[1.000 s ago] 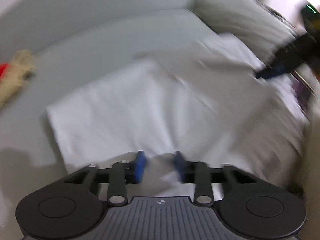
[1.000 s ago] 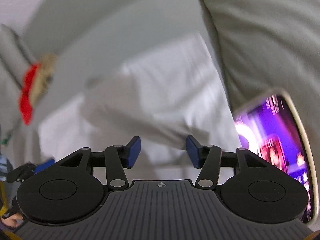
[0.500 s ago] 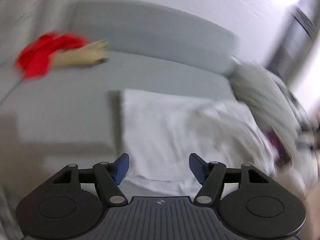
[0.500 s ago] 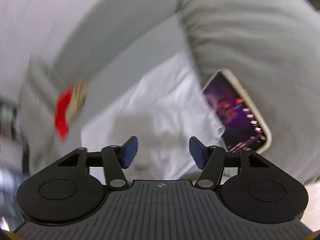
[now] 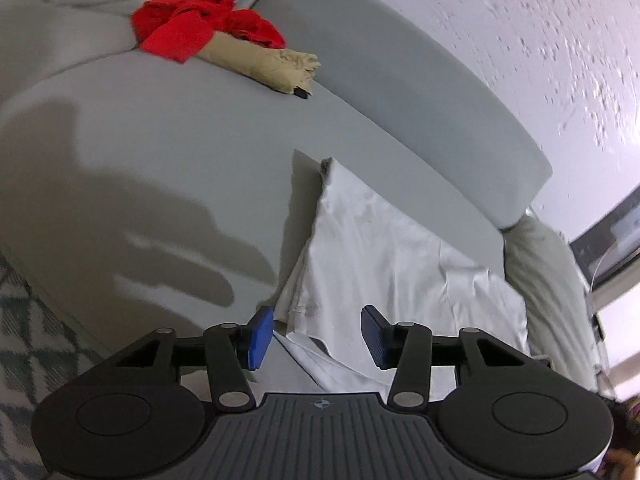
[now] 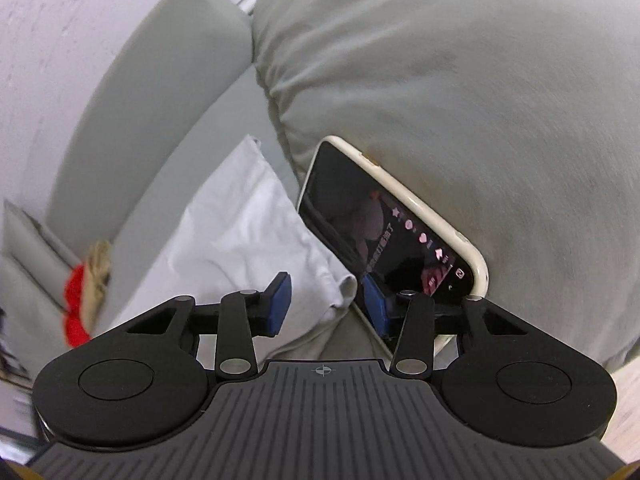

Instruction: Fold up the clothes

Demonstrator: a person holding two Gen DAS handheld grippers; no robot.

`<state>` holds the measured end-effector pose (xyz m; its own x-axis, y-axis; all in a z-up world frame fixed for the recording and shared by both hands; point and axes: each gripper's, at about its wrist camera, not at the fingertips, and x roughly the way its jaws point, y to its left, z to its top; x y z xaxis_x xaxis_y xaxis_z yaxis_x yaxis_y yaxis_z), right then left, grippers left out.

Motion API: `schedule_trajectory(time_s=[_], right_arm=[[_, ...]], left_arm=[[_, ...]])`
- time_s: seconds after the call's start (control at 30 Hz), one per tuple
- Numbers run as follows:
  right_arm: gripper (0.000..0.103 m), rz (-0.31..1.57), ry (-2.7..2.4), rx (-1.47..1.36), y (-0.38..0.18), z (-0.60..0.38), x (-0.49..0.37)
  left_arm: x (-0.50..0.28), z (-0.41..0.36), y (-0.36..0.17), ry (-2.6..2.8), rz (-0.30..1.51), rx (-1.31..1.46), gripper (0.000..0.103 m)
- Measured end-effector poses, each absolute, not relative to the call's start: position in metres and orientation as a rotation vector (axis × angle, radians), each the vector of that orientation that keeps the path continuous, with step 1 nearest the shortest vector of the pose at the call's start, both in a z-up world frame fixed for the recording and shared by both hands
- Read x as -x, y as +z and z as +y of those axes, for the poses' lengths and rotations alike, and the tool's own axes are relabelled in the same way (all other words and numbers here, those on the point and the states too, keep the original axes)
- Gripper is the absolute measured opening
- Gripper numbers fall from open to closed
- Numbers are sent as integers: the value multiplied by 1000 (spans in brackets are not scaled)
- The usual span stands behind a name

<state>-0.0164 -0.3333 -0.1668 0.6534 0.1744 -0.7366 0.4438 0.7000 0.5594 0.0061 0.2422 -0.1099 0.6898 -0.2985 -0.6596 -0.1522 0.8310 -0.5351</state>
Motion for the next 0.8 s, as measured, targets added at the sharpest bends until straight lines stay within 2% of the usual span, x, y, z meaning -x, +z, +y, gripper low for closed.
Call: schedule_trajectory(time_s=[0.13, 0.27, 0.33, 0.8], right_arm=[[47, 855, -171, -782, -171, -330, 18], [37, 857, -170, -810, -172, -337, 21], [37, 859, -170, -832, -173, -340, 22], [37, 889, -143, -808, -179, -337, 11]], left_arm=[[-5, 251, -115, -106, 817, 656, 40], [-12, 250, -117, -113, 833, 670, 37], [-16, 250, -117, -112, 849, 682, 34], [-21, 241, -126, -81, 929, 567, 32]])
